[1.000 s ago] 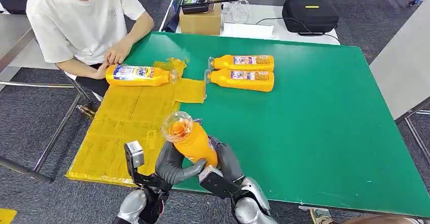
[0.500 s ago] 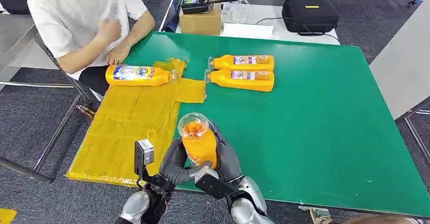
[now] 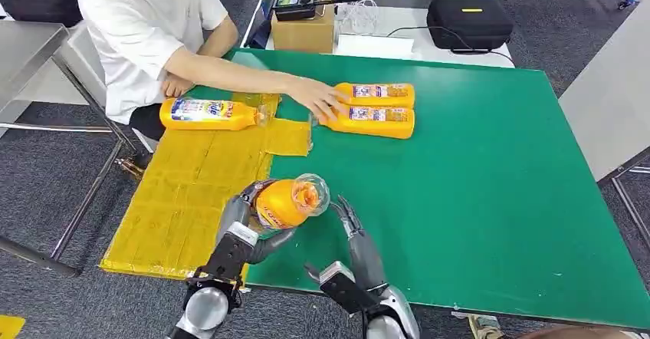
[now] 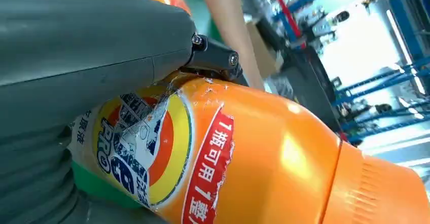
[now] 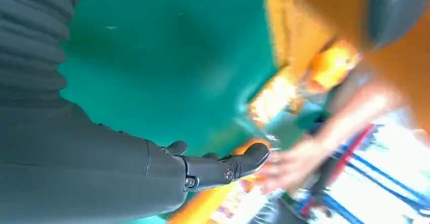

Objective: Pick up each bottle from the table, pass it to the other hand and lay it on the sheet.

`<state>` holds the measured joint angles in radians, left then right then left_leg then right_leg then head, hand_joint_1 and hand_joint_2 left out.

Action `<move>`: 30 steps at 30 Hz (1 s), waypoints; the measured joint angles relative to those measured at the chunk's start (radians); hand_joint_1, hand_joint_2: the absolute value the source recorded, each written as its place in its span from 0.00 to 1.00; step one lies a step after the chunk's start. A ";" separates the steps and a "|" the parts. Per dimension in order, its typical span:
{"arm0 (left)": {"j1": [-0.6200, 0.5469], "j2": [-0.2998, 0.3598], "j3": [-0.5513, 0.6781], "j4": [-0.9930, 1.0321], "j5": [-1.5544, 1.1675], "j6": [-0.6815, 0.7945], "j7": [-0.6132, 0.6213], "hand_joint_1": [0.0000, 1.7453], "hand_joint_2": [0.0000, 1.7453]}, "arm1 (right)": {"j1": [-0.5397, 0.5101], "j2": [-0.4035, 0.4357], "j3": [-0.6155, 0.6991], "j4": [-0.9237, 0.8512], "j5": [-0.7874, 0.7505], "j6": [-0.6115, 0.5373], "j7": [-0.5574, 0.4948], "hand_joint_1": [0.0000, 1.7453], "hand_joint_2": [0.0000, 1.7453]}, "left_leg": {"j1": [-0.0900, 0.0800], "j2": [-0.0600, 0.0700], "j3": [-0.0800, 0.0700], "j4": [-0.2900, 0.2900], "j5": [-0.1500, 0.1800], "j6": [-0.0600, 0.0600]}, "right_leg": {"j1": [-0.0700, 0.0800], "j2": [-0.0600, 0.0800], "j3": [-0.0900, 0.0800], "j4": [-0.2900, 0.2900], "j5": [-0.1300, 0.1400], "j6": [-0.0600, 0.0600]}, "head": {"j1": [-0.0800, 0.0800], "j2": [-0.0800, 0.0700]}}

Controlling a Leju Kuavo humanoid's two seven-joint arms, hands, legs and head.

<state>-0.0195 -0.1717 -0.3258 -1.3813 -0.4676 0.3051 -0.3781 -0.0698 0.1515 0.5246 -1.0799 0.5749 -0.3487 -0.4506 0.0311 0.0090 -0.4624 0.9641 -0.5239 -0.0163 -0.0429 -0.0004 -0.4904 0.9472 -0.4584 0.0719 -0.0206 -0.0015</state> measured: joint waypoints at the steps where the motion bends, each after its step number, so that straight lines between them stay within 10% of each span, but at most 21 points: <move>1: -0.001 0.009 0.013 -0.003 -0.023 0.003 0.007 1.00 1.00 | 0.011 -0.003 -0.018 -0.008 -0.006 0.010 0.009 0.00 1.00 | 0.000 0.000 0.000 0.000 0.000 0.000 | 0.000 0.000 0.000 0.000 0.000 0.000 | 0.000 0.000; 18: -0.035 0.159 0.089 0.163 -0.566 -0.034 0.136 0.97 1.00 | 0.057 -0.012 -0.138 -0.043 -0.007 0.087 0.020 0.00 1.00 | 0.000 0.000 0.000 0.000 0.000 0.000 | 0.000 0.000 -0.001 0.000 0.000 0.000 | 0.000 0.000; 21: -0.066 0.175 0.084 0.221 -0.567 -0.060 0.137 0.84 1.00 | 0.057 -0.013 -0.147 -0.043 -0.006 0.095 0.019 0.00 1.00 | 0.000 0.000 0.001 0.000 0.000 0.000 | 0.000 0.000 0.001 0.000 0.000 0.000 | 0.000 0.000; 22: -0.082 0.180 0.083 0.243 -0.566 -0.067 0.139 0.66 1.00 | 0.057 -0.013 -0.149 -0.043 -0.006 0.098 0.017 0.00 1.00 | 0.000 0.000 0.002 0.000 0.000 0.000 | 0.000 0.000 0.002 0.000 0.000 0.000 | 0.000 0.000; 27: -0.160 0.190 0.079 0.343 -0.546 -0.118 0.153 0.66 1.00 | 0.051 -0.012 -0.151 -0.042 -0.007 0.109 0.008 0.00 1.00 | 0.000 -0.001 0.007 -0.001 0.001 -0.001 | 0.000 -0.001 0.008 0.001 0.000 0.000 | 0.000 0.000; 28: -0.171 0.191 0.079 0.358 -0.543 -0.123 0.155 0.27 1.00 | 0.050 -0.012 -0.151 -0.042 -0.007 0.109 0.007 0.00 1.00 | 0.000 -0.001 0.008 -0.001 0.001 -0.001 | 0.000 -0.001 0.009 0.001 0.000 0.000 | 0.000 0.000; 30: -0.186 0.193 0.078 0.378 -0.541 -0.126 0.155 0.02 1.00 | 0.050 -0.012 -0.151 -0.042 -0.007 0.110 0.006 0.00 1.00 | 0.000 -0.001 0.011 -0.001 0.001 -0.001 | 0.000 -0.001 0.012 0.001 0.000 0.000 | 0.000 0.000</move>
<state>-0.2054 0.0214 -0.2476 -1.0029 -1.0082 0.1789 -0.2235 -0.0200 0.1396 0.3735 -1.1223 0.5680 -0.2388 -0.4448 0.0314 0.0085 -0.4518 0.9632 -0.5230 -0.0175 -0.0429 -0.0011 -0.4784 0.9479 -0.4585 0.0717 -0.0206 -0.0015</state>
